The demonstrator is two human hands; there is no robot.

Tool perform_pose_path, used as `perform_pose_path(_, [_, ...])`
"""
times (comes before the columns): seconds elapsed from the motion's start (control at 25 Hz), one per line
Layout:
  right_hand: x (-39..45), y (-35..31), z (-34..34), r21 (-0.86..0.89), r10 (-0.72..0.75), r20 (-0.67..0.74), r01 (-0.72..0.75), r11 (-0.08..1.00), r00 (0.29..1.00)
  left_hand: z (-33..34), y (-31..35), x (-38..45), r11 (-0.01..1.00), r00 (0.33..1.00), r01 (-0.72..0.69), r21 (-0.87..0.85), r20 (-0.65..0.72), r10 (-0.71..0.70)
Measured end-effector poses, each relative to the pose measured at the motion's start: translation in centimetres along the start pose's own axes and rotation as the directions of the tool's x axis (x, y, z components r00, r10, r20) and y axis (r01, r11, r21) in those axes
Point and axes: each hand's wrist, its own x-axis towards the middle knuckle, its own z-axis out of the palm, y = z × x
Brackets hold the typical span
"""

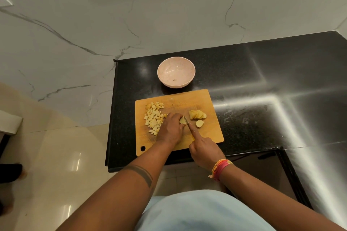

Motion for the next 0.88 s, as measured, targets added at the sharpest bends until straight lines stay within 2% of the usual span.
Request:
perform_pose_path(0.4, [-0.2, -0.7, 1.0, -0.097, -0.014, -0.06, 0.008, 0.995, 0.998, 0.1, 0.1, -0.3, 0.998, 0.997, 0.031, -0.054, -0.07, -0.035])
perform_pose_path(0.88, [-0.2, -0.4, 1.6, -0.301, -0.022, 0.011, 0.024, 0.953, 1.0, -0.3, 0.5, 0.2, 0.999, 0.998, 0.029, -0.013, -0.063, -0.03])
